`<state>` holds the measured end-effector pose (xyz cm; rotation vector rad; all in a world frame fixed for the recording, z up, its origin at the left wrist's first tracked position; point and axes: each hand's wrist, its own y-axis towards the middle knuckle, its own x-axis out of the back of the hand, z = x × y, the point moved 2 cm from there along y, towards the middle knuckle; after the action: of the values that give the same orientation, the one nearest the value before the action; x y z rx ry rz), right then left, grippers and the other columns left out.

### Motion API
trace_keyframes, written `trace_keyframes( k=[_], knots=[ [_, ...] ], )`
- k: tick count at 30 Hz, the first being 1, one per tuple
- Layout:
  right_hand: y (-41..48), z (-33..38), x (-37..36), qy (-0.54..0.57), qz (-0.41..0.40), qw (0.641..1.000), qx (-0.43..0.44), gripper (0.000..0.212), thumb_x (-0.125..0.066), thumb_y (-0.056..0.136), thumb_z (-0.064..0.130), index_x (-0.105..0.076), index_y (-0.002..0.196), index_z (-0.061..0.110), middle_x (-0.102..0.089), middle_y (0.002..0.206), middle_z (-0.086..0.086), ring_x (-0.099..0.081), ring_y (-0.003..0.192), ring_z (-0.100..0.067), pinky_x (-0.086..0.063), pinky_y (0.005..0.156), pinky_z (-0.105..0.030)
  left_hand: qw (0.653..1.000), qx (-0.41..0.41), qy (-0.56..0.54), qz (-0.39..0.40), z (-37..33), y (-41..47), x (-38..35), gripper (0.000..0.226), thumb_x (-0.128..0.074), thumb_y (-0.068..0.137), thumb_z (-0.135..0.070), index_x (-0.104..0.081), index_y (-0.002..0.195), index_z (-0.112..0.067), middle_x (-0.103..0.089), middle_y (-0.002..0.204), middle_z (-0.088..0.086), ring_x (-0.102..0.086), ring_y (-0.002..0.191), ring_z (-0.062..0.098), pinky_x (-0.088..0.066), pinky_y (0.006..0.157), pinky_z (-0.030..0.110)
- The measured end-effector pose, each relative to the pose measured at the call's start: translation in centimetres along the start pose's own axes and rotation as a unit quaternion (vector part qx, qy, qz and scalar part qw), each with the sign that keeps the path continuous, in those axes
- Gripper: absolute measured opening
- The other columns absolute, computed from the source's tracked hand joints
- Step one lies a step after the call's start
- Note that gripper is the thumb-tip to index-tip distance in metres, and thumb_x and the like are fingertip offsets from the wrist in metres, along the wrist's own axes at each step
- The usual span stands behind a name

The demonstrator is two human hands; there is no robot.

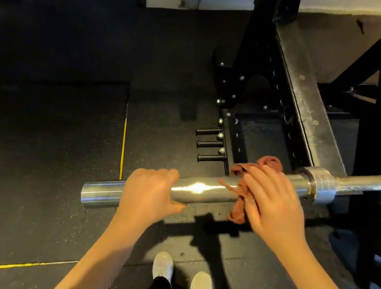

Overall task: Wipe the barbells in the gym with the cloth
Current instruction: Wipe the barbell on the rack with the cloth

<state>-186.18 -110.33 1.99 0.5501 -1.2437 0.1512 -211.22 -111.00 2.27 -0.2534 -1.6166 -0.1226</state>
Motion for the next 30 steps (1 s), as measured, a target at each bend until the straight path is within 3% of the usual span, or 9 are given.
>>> trace_keyframes(
  k=[6, 9, 12, 14, 17, 19, 24, 27, 30],
  knots=[
    [0.5, 0.5, -0.8, 0.004, -0.11, 0.963, -0.245, 0.033, -0.046, 0.09, 0.02, -0.068, 0.106, 0.001, -0.063, 0.122, -0.015, -0.048, 0.126, -0.036, -0.03, 0.109, -0.051, 1.0, 0.018, -0.001, -0.005, -0.4, -0.3, -0.1, 0.051, -0.076, 0.062, -0.066, -0.058, 0.085, -0.023, -0.06, 0.072, -0.006, -0.057, 0.06, 0.018, -0.044, 0.055, 0.032],
    [0.2, 2.7, -1.0, 0.009, -0.077, 0.988, -0.136, 0.034, -0.051, 0.09, 0.026, -0.069, 0.11, 0.006, -0.065, 0.123, -0.011, -0.051, 0.124, -0.032, -0.033, 0.103, -0.046, 0.973, 0.038, -0.081, 0.212, 0.6, 1.2, 1.0, 0.062, -0.066, 0.073, -0.067, -0.05, 0.115, -0.026, -0.057, 0.111, -0.006, -0.057, 0.103, 0.02, -0.044, 0.086, 0.038],
    [0.6, -0.5, 0.4, -0.035, -0.016, 0.999, -0.038, 0.039, -0.051, 0.087, 0.038, -0.071, 0.106, 0.01, -0.067, 0.114, -0.009, -0.058, 0.108, -0.032, -0.038, 0.091, -0.043, 0.938, 0.011, -0.093, 0.334, 0.7, 3.1, 1.3, 0.083, -0.071, 0.072, -0.061, -0.04, 0.142, -0.029, -0.036, 0.146, -0.003, -0.03, 0.139, 0.022, -0.013, 0.115, 0.056],
    [1.2, -2.6, 1.1, -0.028, -0.01, 0.994, -0.109, 0.039, -0.049, 0.086, 0.039, -0.071, 0.097, 0.009, -0.063, 0.113, -0.011, -0.056, 0.107, -0.034, -0.036, 0.093, -0.045, 0.936, 0.018, -0.119, 0.33, 0.4, 3.5, 0.9, 0.075, -0.072, 0.073, -0.054, -0.045, 0.138, -0.028, -0.049, 0.139, -0.001, -0.044, 0.129, 0.022, -0.025, 0.112, 0.048],
    [1.1, -0.8, 0.7, 0.019, -0.052, 0.964, -0.262, 0.036, -0.043, 0.087, 0.031, -0.066, 0.1, 0.007, -0.047, 0.137, -0.017, -0.036, 0.135, -0.037, -0.019, 0.114, -0.054, 0.958, 0.043, -0.086, 0.271, -0.1, 2.7, 0.8, 0.052, -0.069, 0.075, -0.05, -0.055, 0.116, -0.023, -0.065, 0.108, 0.0, -0.061, 0.095, 0.024, -0.049, 0.081, 0.035],
    [0.8, 2.6, -0.3, 0.05, -0.062, 0.958, -0.276, 0.031, -0.044, 0.087, 0.026, -0.063, 0.104, 0.008, -0.044, 0.139, -0.015, -0.033, 0.138, -0.035, -0.022, 0.114, -0.059, 0.973, 0.044, -0.037, 0.221, -0.4, 2.0, 0.7, 0.048, -0.067, 0.076, -0.05, -0.053, 0.113, -0.023, -0.065, 0.103, -0.001, -0.062, 0.09, 0.023, -0.049, 0.076, 0.034],
    [0.0, 1.6, -0.5, 0.051, 0.011, 0.997, -0.052, 0.034, -0.052, 0.086, 0.028, -0.065, 0.113, 0.011, -0.055, 0.131, -0.013, -0.048, 0.126, -0.032, -0.035, 0.107, -0.044, 0.998, 0.023, 0.006, 0.052, -1.0, 0.9, 0.0, 0.039, -0.07, 0.074, -0.049, -0.057, 0.101, -0.025, -0.065, 0.087, -0.007, -0.062, 0.075, 0.016, -0.045, 0.068, 0.031],
    [0.7, -2.7, 1.1, 0.002, -0.029, 0.991, -0.132, 0.031, -0.047, 0.086, 0.021, -0.068, 0.101, 0.006, -0.059, 0.114, -0.011, -0.054, 0.11, -0.032, -0.034, 0.101, -0.04, 0.999, 0.013, 0.023, 0.018, -1.0, 0.5, -1.0, 0.042, -0.086, 0.051, -0.042, -0.058, 0.076, -0.022, -0.056, 0.061, -0.005, -0.052, 0.05, 0.017, -0.034, 0.053, 0.029],
    [1.1, -0.2, 0.3, 0.014, -0.096, 0.959, -0.265, 0.029, -0.045, 0.088, 0.019, -0.067, 0.099, 0.004, -0.059, 0.116, -0.012, -0.049, 0.119, -0.033, -0.024, 0.109, -0.044, 0.999, 0.023, 0.031, -0.038, -1.3, 0.1, -1.5, 0.042, -0.088, 0.047, -0.033, -0.056, 0.071, -0.019, -0.049, 0.058, -0.004, -0.045, 0.048, 0.018, -0.027, 0.056, 0.03]
  ],
)
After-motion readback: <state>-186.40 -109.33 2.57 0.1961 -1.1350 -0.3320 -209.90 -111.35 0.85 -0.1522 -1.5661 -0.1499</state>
